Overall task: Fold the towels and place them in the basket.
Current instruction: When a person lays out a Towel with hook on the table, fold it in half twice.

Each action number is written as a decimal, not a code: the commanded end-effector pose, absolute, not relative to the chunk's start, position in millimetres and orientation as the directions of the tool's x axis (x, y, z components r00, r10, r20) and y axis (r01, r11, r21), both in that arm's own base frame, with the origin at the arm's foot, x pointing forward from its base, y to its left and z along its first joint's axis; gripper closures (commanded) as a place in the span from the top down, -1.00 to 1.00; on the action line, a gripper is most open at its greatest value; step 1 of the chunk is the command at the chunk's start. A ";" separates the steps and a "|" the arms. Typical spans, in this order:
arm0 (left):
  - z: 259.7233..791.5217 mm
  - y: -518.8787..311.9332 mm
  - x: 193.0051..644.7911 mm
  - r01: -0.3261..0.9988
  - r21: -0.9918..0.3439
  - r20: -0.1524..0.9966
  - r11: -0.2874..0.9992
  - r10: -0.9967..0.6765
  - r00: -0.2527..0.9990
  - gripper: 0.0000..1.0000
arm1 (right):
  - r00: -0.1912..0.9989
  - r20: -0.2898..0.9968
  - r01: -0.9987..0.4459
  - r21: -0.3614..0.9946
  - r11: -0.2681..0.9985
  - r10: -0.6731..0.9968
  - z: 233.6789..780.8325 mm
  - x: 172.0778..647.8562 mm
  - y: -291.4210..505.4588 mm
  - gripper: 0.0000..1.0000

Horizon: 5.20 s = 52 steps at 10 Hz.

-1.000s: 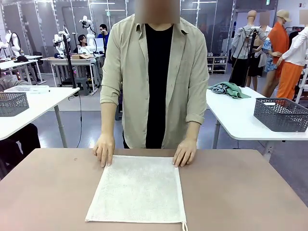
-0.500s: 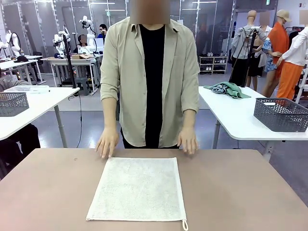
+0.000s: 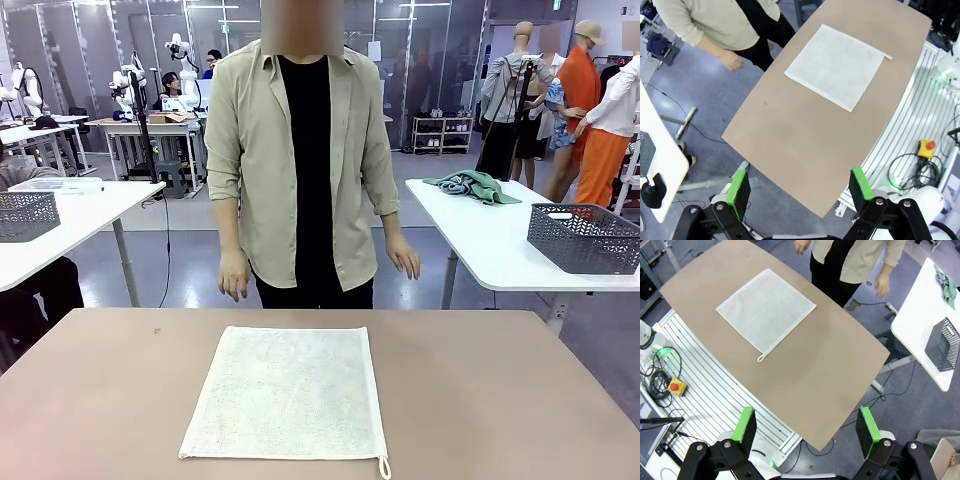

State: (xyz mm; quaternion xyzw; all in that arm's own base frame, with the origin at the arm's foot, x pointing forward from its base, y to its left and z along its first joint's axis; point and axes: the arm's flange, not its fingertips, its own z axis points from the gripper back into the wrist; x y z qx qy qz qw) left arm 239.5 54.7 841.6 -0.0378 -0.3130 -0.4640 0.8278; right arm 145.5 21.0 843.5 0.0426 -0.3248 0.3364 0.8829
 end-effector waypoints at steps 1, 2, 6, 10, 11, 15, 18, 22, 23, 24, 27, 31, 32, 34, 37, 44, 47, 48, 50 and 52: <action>845.9 26.2 244.7 0.795 0.292 0.459 0.532 -0.807 0.372 1.00 | 0.557 0.525 -0.656 -0.198 0.729 0.644 844.9 153.9 36.2 1.00; 848.4 -5.7 254.3 0.808 0.340 0.366 0.481 -0.859 0.358 1.00 | 0.554 0.452 -0.689 -0.223 0.690 0.699 841.7 167.1 54.6 1.00; 803.9 -126.4 319.0 0.929 0.301 -0.010 0.216 -0.973 0.229 1.00 | 0.463 0.173 -0.845 -0.209 0.492 0.869 783.2 229.3 129.3 1.00; 700.7 -158.3 359.1 0.989 0.146 -0.139 -0.022 -0.990 -0.002 1.00 | 0.228 0.058 -0.965 -0.122 0.234 0.972 670.9 283.7 179.0 1.00; 686.4 -160.8 360.8 0.990 0.126 -0.099 -0.070 -0.993 -0.057 1.00 | 0.166 0.072 -0.977 -0.125 0.174 0.984 654.8 292.6 186.5 1.00; 667.4 -171.9 362.2 0.988 0.142 0.031 -0.065 -0.997 -0.070 1.00 | 0.070 0.116 -0.992 -0.095 0.081 0.991 637.9 309.8 206.2 1.00; 674.4 -176.0 367.6 0.988 0.126 0.006 -0.090 -0.996 -0.091 1.00 | 0.096 0.091 -0.989 -0.107 0.105 0.991 637.0 308.0 209.4 1.00; 674.4 -176.0 367.6 0.988 0.126 0.006 -0.090 -0.996 -0.091 1.00 | 0.096 0.091 -0.989 -0.107 0.105 0.991 637.0 308.0 209.4 1.00; 671.9 -179.5 368.7 0.989 0.124 0.006 -0.083 -0.996 -0.085 1.00 | 0.094 0.095 -0.989 -0.106 0.104 0.991 638.7 308.2 210.8 1.00; 651.9 -187.0 374.3 0.986 0.141 0.020 -0.089 -0.995 -0.093 1.00 | 0.098 0.078 -0.993 -0.051 0.103 0.992 626.5 319.7 210.9 1.00; 577.2 -195.4 393.1 0.986 0.148 0.081 -0.073 -0.993 -0.086 1.00 | 0.084 0.076 -0.993 -0.080 0.090 0.994 572.8 338.2 213.1 1.00; 464.1 -191.5 410.8 0.995 0.065 0.133 -0.075 -0.988 -0.083 1.00 | 0.080 0.115 -0.995 -0.046 0.086 0.990 479.2 361.8 208.6 1.00; 442.3 -195.7 407.7 0.997 0.041 0.133 -0.072 -0.988 -0.076 1.00 | 0.091 0.122 -0.995 -0.029 0.095 0.988 456.9 362.7 213.4 1.00; 410.5 -203.2 394.8 0.998 0.018 0.137 -0.053 -0.989 -0.055 1.00 | 0.133 0.112 -0.991 -0.008 0.135 0.985 413.6 363.3 224.8 1.00; 371.9 -207.9 383.6 0.999 0.041 0.111 -0.012 -0.994 -0.016 1.00 | 0.171 0.090 -0.984 -0.028 0.174 0.981 370.6 365.6 236.6 1.00; 301.4 -222.2 389.6 0.997 0.063 0.089 -0.052 -0.994 -0.058 1.00 | 0.128 0.062 -0.989 -0.063 0.132 0.990 317.7 373.8 254.9 1.00; 297.0 -217.3 384.1 0.998 0.035 0.093 -0.049 -0.994 -0.052 1.00 | 0.126 0.046 -0.990 -0.053 0.128 0.991 318.7 369.5 252.5 1.00; 297.0 -217.3 384.1 0.998 0.035 0.093 -0.049 -0.994 -0.052 1.00 | 0.126 0.046 -0.990 -0.053 0.128 0.991 318.7 369.5 252.5 1.00; 298.8 -218.3 385.1 0.998 0.042 0.095 -0.050 -0.994 -0.053 1.00 | 0.128 0.053 -0.990 -0.054 0.130 0.990 318.7 370.4 254.4 1.00; 299.1 -234.3 377.4 0.993 0.117 0.009 0.034 -0.999 0.033 1.00 | 0.136 -0.017 -0.988 -0.074 0.134 0.991 311.5 364.9 264.6 1.00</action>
